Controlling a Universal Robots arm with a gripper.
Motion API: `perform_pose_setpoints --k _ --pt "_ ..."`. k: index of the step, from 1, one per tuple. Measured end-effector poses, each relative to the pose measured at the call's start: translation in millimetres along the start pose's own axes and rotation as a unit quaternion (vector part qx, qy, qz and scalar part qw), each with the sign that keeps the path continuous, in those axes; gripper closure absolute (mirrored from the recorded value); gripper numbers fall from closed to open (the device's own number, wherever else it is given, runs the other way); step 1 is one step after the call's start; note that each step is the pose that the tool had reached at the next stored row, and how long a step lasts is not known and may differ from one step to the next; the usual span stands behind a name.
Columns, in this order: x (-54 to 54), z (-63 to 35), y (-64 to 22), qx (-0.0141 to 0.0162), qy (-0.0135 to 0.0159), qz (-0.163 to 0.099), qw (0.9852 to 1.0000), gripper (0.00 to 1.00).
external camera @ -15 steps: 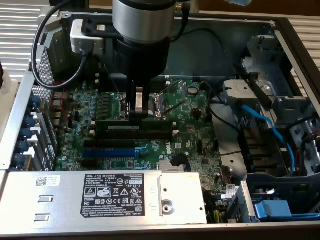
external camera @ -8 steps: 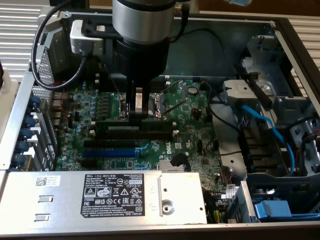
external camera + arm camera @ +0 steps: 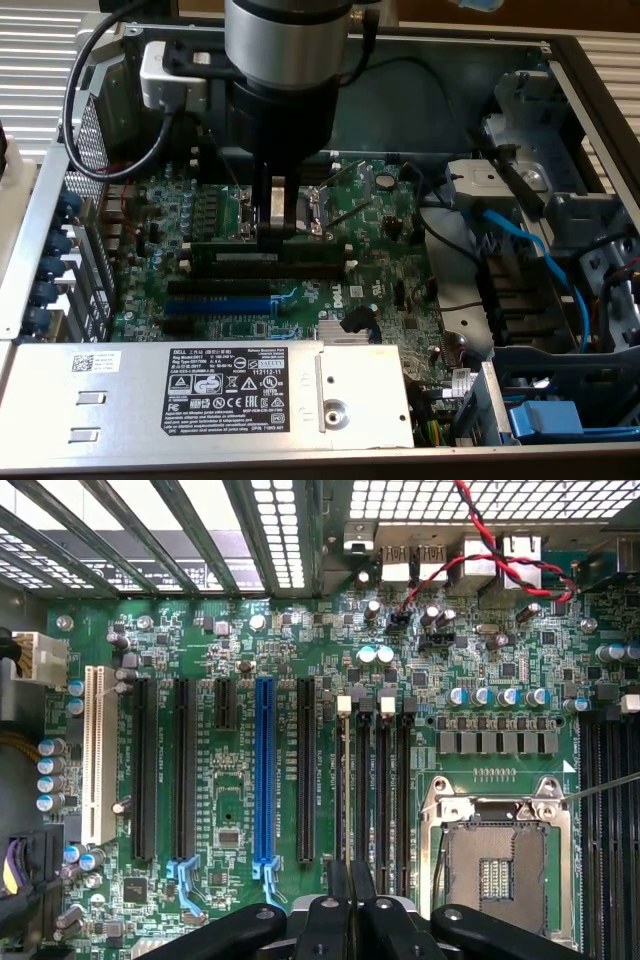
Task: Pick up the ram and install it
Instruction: 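Insert the ram into the slot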
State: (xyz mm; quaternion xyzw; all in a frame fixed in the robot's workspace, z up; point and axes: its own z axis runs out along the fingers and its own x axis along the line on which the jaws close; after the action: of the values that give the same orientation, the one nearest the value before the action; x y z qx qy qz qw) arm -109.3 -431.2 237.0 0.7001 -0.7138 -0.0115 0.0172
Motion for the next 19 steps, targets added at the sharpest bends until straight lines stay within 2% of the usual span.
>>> perform_pose_setpoints --k 19 --pt "-1.0 0.8 0.0 0.0 0.0 0.0 1.0 0.88"
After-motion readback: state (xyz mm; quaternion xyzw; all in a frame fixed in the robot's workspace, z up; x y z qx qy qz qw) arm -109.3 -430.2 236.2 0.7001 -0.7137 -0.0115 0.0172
